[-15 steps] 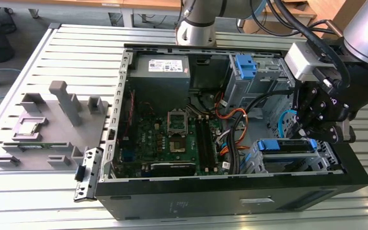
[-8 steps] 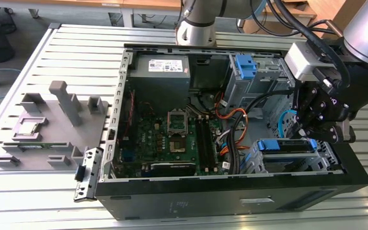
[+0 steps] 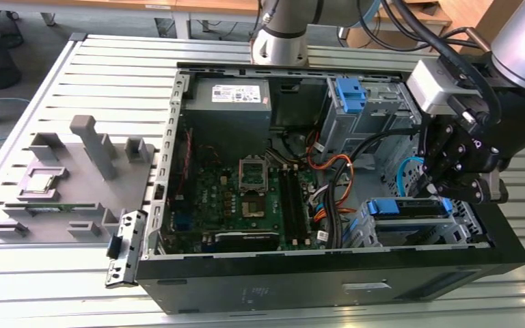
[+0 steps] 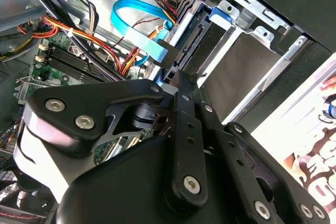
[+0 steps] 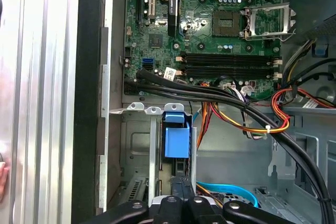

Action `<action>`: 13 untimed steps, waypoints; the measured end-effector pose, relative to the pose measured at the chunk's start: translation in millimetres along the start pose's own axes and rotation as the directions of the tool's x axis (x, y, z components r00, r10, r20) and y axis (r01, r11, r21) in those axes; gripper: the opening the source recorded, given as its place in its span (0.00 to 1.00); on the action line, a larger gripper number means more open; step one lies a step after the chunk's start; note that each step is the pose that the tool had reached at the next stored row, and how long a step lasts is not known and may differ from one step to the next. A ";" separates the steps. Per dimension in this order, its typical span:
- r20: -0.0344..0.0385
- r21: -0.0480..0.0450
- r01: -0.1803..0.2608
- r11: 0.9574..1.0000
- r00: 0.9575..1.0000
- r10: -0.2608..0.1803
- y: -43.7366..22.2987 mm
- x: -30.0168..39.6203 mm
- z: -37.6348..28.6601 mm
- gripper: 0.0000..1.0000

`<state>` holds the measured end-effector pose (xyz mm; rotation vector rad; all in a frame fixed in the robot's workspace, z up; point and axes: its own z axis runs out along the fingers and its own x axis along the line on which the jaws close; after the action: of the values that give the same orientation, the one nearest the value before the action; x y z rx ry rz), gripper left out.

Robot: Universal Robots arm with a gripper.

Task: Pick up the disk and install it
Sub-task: 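Insert the disk into the insertion slot, then insert the first disk wire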

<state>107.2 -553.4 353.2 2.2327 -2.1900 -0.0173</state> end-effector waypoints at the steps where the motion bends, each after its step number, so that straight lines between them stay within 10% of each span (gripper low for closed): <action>1: 0.000 -0.005 0.000 1.000 1.000 0.000 -0.6 0.0 0.4 0.11; 13: 0.001 0.000 0.000 1.000 1.000 0.000 -0.9 0.0 0.5 0.11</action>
<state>108.2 -553.4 352.7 2.2331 -2.1902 -0.0185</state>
